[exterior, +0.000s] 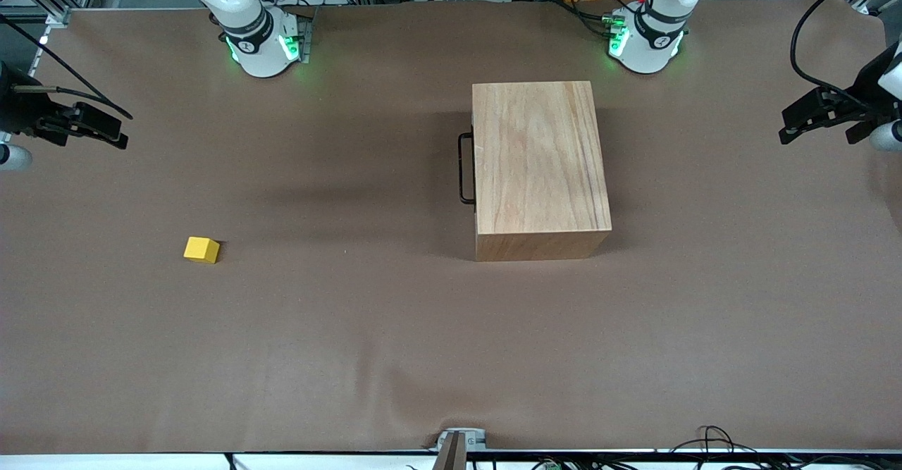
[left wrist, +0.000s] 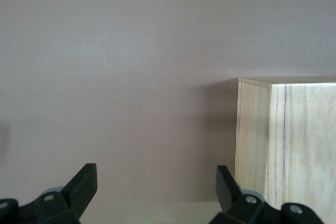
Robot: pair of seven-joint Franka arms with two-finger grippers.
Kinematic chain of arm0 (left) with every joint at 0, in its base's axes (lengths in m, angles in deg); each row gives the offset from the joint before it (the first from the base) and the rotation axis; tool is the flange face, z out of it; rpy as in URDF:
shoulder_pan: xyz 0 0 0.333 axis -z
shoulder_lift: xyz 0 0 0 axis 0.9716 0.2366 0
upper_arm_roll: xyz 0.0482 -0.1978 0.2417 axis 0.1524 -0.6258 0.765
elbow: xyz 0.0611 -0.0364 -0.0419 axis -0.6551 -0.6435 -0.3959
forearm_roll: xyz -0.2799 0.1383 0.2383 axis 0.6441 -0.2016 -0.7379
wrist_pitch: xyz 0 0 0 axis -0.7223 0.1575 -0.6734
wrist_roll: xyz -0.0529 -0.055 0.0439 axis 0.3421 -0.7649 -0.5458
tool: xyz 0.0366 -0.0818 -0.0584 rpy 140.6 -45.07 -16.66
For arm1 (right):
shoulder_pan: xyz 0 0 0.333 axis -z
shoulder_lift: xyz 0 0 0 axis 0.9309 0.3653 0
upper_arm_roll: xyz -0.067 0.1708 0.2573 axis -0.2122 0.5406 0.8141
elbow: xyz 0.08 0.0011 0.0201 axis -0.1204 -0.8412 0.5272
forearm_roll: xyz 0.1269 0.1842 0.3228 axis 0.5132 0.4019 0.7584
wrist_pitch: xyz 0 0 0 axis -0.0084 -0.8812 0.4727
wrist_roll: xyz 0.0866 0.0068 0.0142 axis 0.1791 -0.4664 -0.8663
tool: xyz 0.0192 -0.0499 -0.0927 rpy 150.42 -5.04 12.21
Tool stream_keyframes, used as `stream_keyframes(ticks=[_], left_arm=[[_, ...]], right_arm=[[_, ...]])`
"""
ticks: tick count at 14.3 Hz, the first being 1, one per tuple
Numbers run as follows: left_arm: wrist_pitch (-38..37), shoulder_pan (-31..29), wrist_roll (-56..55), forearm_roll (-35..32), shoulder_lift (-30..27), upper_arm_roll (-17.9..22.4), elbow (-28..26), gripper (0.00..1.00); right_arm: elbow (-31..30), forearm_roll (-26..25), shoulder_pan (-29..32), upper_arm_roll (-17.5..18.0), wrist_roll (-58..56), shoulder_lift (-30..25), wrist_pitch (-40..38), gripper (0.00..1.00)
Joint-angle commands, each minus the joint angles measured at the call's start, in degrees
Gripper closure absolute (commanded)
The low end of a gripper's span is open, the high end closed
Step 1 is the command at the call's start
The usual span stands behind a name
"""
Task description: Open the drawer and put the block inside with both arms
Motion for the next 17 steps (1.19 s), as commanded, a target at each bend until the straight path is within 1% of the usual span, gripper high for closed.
stream_keyframes(ticks=[1,4,9,11,13,17], left_arm=[[-0.8,-0.1,0.8,1.2,-0.1,0.0,0.7,0.00],[-0.8,0.0,0.6,1.3,-0.1,-0.1,0.7,0.00],[-0.9,0.0,0.4,1.8,0.1,-0.1,0.5,0.00],[-1.1,0.2,0.1,1.8,0.2,-0.9,0.6,0.00],[-1.1,0.2,-1.1,1.3,0.4,-3.6,0.7,0.00],[-1.1,0.4,-8.8,0.6,2.7,-10.2,2.8,0.00]], right_arm=[[-1.2,-0.9,-0.1,0.2,0.6,-0.9,0.0,0.00],[-0.1,-0.9,0.6,0.1,0.0,-0.9,-0.1,0.00],[-0.1,-0.9,0.5,0.1,0.6,-0.4,-0.1,0.00],[-0.1,-0.9,0.3,0.1,0.6,-0.4,-0.4,0.00],[-0.1,-0.9,0.2,0.1,0.6,-0.4,-0.4,0.00],[0.0,-2.2,0.2,0.1,0.6,-0.1,0.3,0.00]])
